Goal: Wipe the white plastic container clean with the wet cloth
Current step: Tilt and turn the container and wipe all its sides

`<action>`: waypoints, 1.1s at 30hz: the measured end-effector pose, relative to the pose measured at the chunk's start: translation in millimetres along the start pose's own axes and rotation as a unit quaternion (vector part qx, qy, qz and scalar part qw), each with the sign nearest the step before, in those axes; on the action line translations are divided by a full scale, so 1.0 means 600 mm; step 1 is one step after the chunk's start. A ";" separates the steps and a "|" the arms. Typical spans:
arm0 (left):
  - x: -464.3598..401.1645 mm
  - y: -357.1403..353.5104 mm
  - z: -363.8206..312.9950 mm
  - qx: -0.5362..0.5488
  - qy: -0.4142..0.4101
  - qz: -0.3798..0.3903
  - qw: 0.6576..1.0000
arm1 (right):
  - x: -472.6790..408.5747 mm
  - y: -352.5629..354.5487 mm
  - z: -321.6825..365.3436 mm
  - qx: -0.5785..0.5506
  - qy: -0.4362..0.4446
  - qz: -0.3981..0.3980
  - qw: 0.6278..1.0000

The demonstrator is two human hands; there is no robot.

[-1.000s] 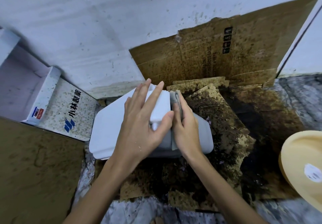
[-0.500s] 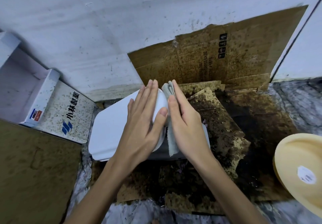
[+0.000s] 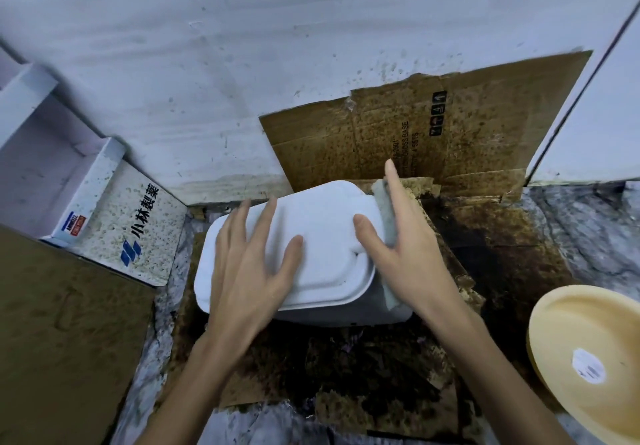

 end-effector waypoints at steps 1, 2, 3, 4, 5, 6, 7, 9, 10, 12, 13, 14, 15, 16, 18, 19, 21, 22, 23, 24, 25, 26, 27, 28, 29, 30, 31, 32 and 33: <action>0.006 0.003 0.016 -0.027 0.009 0.006 1.000 | 0.001 0.011 -0.005 0.002 -0.001 0.011 1.000; 0.011 0.005 0.031 -0.042 0.023 0.016 0.999 | 0.002 0.021 -0.012 0.006 -0.006 0.021 1.000; 0.014 0.007 0.045 -0.050 0.040 0.027 0.998 | 0.003 0.031 -0.020 0.013 -0.015 0.027 0.999; 0.015 0.008 0.058 -0.055 0.056 0.034 0.996 | 0.004 0.041 -0.027 0.025 -0.023 0.031 0.999; 0.015 0.008 0.068 -0.059 0.066 0.039 0.995 | 0.005 0.051 -0.035 0.038 -0.028 0.032 0.998; 0.013 0.007 0.076 -0.061 0.073 0.042 0.995 | 0.006 0.060 -0.043 0.049 -0.030 0.032 0.998; 0.011 0.005 0.082 -0.060 0.079 0.046 0.994 | 0.007 0.068 -0.051 0.059 -0.030 0.035 0.997; 0.007 -0.002 0.090 -0.044 0.095 0.068 0.992 | 0.011 0.081 -0.065 0.077 -0.035 0.042 0.996; 0.005 -0.007 0.093 -0.029 0.105 0.082 0.991 | 0.012 0.087 -0.073 0.083 -0.038 0.044 0.995; 0.002 -0.019 0.095 0.011 0.125 0.112 0.986 | 0.013 0.098 -0.087 0.092 -0.039 0.049 0.994; 0.002 -0.025 0.095 0.031 0.133 0.124 0.983 | 0.013 0.102 -0.093 0.095 -0.041 0.055 0.993; 0.001 -0.031 0.094 0.044 0.138 0.131 0.981 | 0.013 0.107 -0.099 0.097 -0.043 0.060 0.993; -0.001 -0.036 0.092 0.053 0.140 0.134 0.980 | 0.012 0.111 -0.104 0.099 -0.045 0.066 0.992; -0.003 -0.041 0.091 0.058 0.139 0.135 0.979 | 0.010 0.115 -0.109 0.101 -0.048 0.071 0.991; -0.008 -0.048 0.085 0.063 0.132 0.133 0.980 | 0.006 0.124 -0.117 0.105 -0.053 0.079 0.990; -0.011 -0.051 0.082 0.066 0.129 0.132 0.981 | 0.004 0.129 -0.121 0.107 -0.055 0.082 0.989; -0.016 -0.058 0.077 0.074 0.125 0.129 0.981 | 0.000 0.138 -0.127 0.106 -0.060 0.085 0.989; -0.018 -0.061 0.074 0.079 0.124 0.129 0.981 | -0.002 0.142 -0.129 0.102 -0.064 0.087 0.989; -0.020 -0.063 0.073 0.085 0.124 0.127 0.981 | -0.002 0.144 -0.131 0.098 -0.066 0.090 0.989; -0.022 -0.065 0.073 0.092 0.122 0.123 0.981 | -0.003 0.146 -0.133 0.092 -0.067 0.092 0.989; -0.023 -0.066 0.074 0.097 0.118 0.119 0.981 | -0.002 0.146 -0.134 0.084 -0.065 0.092 0.990; -0.025 -0.066 0.075 0.102 0.113 0.115 0.982 | -0.002 0.146 -0.134 0.073 -0.062 0.088 0.991; -0.026 -0.066 0.078 0.106 0.108 0.112 0.982 | 0.000 0.145 -0.134 0.063 -0.057 0.082 0.993; -0.027 -0.065 0.081 0.111 0.103 0.111 0.982 | 0.002 0.143 -0.133 0.052 -0.053 0.076 0.994; -0.027 -0.063 0.083 0.115 0.098 0.110 0.982 | 0.006 0.140 -0.131 0.042 -0.051 0.071 0.995; -0.029 -0.062 0.086 0.117 0.092 0.112 0.982 | 0.011 0.138 -0.128 0.032 -0.052 0.065 0.996; -0.031 -0.060 0.088 0.119 0.084 0.116 0.982 | 0.018 0.136 -0.126 0.023 -0.054 0.059 0.997; -0.035 -0.057 0.089 0.122 0.075 0.123 0.982 | 0.026 0.134 -0.123 0.013 -0.057 0.052 0.997; -0.041 -0.054 0.089 0.128 0.063 0.133 0.981 | 0.034 0.132 -0.120 0.003 -0.061 0.043 0.997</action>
Point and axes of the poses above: each hand's wrist, its own x-axis away from the middle knuckle, its own y-axis out of the back of the hand, z = x × y, the point moved 2 cm from there along -x, towards the middle knuckle, and after that the axes turned 2 degrees about -z, right-handed, at the moved point
